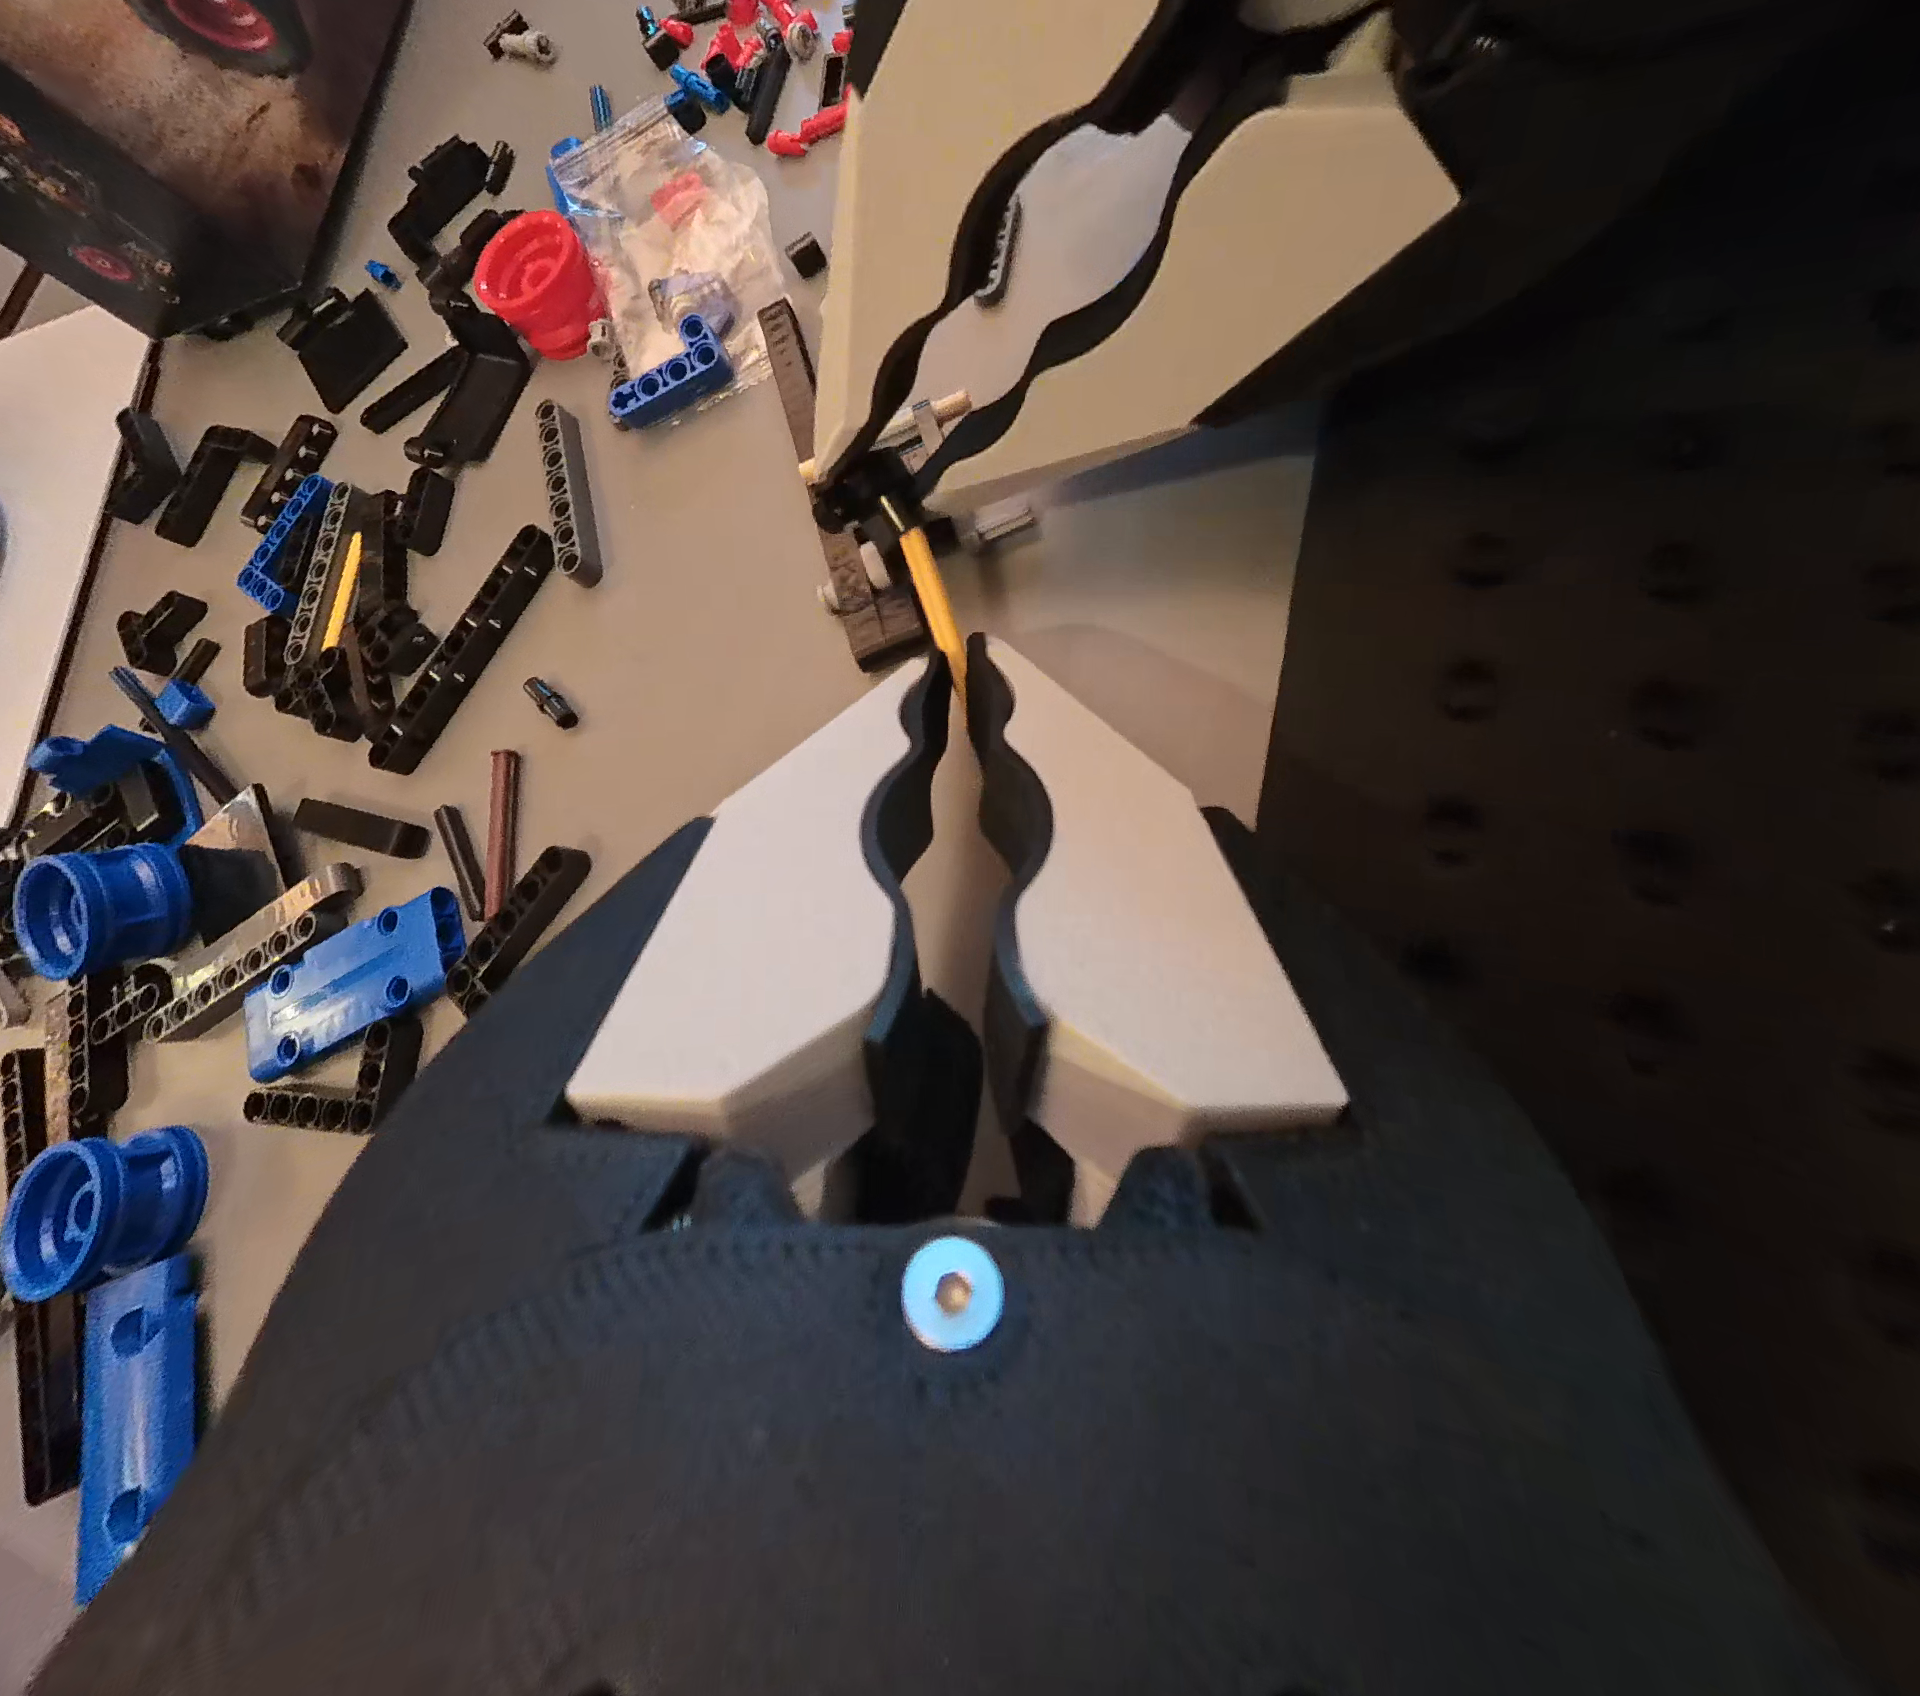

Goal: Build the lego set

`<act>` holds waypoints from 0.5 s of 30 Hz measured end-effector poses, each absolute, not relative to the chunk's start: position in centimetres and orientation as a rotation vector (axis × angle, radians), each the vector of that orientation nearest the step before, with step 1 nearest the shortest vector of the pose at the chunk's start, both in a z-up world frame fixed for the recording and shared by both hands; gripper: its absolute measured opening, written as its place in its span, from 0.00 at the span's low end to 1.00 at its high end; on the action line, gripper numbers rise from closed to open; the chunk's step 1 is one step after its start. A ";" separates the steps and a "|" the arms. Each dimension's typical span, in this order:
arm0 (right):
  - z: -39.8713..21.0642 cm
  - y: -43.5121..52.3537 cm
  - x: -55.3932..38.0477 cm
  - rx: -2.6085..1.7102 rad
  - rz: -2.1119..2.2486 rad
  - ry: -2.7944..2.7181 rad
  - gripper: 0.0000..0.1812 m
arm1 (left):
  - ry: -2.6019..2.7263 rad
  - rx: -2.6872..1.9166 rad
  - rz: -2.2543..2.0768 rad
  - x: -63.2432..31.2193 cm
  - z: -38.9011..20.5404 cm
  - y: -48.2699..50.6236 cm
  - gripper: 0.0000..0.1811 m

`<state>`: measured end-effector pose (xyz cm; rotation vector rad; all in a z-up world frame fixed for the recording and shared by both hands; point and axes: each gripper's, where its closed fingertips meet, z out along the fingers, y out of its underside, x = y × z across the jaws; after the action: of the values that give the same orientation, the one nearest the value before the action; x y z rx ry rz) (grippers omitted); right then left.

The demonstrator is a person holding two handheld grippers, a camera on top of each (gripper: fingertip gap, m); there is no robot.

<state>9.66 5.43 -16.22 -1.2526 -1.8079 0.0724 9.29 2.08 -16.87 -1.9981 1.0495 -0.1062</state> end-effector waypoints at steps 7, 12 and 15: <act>-16.0 6.2 9.8 -1.361 0.126 -1.683 0.05 | 0.968 -1.987 -0.095 9.0 -16.0 2.9 0.01; -15.7 6.7 9.8 -1.439 0.193 -1.612 0.05 | 0.917 -1.993 -0.100 9.1 -15.6 3.3 0.01; -15.5 7.0 9.8 -1.503 0.279 -1.564 0.05 | 0.897 -1.991 -0.083 9.3 -15.4 3.6 0.01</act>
<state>9.79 7.03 -15.48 -1.5035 -1.5636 0.2790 9.26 3.65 -15.42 -1.9906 0.8972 -0.0830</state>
